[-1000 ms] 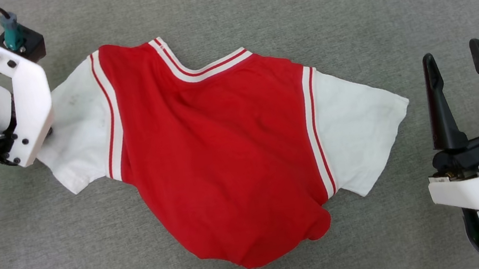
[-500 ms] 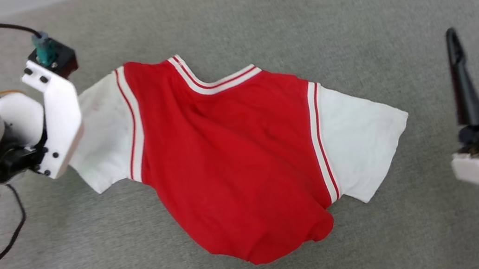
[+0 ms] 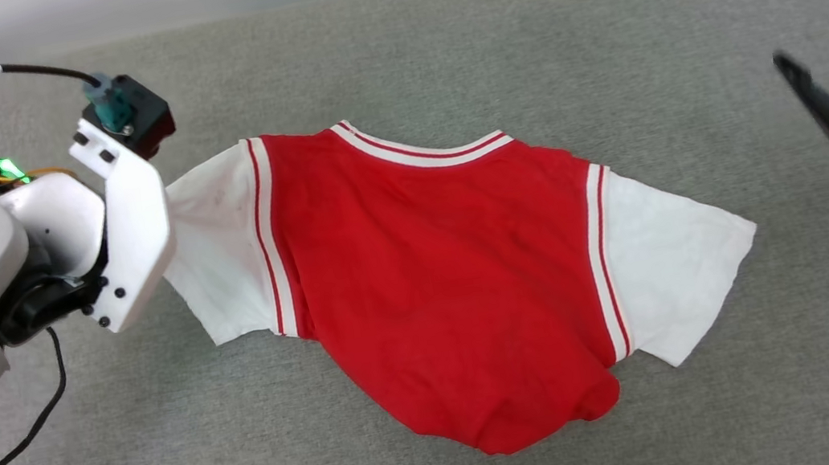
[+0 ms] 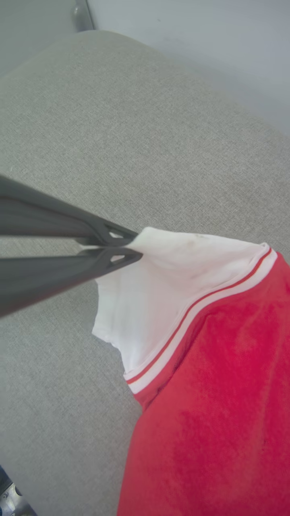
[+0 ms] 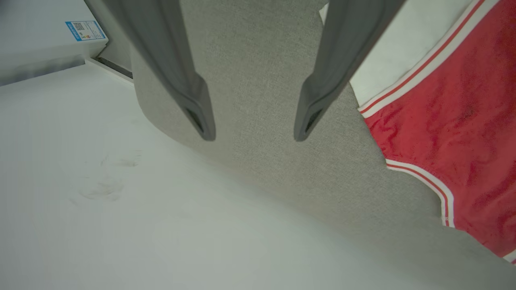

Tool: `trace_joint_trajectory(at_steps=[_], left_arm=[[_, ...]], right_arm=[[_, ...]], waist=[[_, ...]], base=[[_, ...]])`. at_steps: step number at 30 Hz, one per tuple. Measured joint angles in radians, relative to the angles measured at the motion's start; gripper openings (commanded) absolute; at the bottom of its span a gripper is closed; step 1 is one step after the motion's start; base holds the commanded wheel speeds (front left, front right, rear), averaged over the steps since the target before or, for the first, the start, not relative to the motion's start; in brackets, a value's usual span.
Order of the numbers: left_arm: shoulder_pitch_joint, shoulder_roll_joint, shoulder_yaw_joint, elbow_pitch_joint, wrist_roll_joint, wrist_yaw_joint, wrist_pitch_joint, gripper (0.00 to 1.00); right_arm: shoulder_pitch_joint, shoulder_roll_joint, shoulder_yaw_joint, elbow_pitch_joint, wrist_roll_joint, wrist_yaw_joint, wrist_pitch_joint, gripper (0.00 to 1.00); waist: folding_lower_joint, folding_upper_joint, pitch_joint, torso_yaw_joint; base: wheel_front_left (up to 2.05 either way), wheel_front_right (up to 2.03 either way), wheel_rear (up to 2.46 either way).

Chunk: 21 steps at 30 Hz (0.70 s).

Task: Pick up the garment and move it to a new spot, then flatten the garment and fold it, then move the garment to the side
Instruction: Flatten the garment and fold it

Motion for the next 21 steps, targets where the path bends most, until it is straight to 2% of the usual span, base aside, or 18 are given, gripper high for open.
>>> trace_joint_trajectory(at_steps=[3, 6, 8, 11, 15, 19, 21], left_arm=[[0.001, -0.008, 0.000, -0.008, 0.006, 0.000, -0.010, 0.00], [-0.001, -0.017, 0.001, -0.016, 0.013, 0.000, -0.020, 0.00], [-0.009, -0.028, 0.001, -0.021, 0.015, 0.000, -0.026, 0.00], [-0.027, -0.039, 0.002, -0.023, 0.024, 0.000, -0.036, 0.00], [-0.044, -0.054, 0.002, -0.025, 0.031, 0.000, -0.045, 0.00], [-0.061, -0.060, 0.002, -0.028, 0.033, 0.000, -0.053, 0.00], [-0.064, -0.060, 0.002, -0.025, 0.035, 0.000, -0.054, 0.00]], right_arm=[[-0.044, -0.100, 0.107, 0.018, 0.141, 0.000, 0.237, 1.00], [-0.087, -0.163, 0.199, 0.024, 0.261, 0.000, 0.425, 1.00], [-0.114, -0.187, 0.235, 0.042, 0.331, 0.000, 0.527, 1.00], [-0.140, -0.189, 0.269, 0.073, 0.384, 0.000, 0.624, 1.00], [-0.169, -0.154, 0.284, 0.142, 0.411, 0.000, 0.669, 1.00], [-0.169, -0.092, 0.313, 0.209, 0.420, 0.000, 0.653, 1.00], [-0.170, -0.090, 0.347, 0.222, 0.409, 0.000, 0.639, 1.00]], waist=[[0.0000, 0.0000, 0.011, 0.014], [0.0000, -0.0001, 0.028, 0.025], [0.0000, 0.0000, 0.043, 0.034], [0.0000, 0.0000, 0.069, 0.048], [0.0001, 0.0000, 0.109, 0.066], [0.0001, 0.0000, 0.147, 0.084], [0.0000, 0.0000, 0.162, 0.091]], base=[[0.00, 0.00, 0.00], [0.00, 0.00, 0.00], [0.00, 0.00, 0.00], [0.00, 0.00, 0.00], [0.00, 0.00, 0.00], [0.00, 0.00, 0.00], [0.00, 0.00, 0.00]])
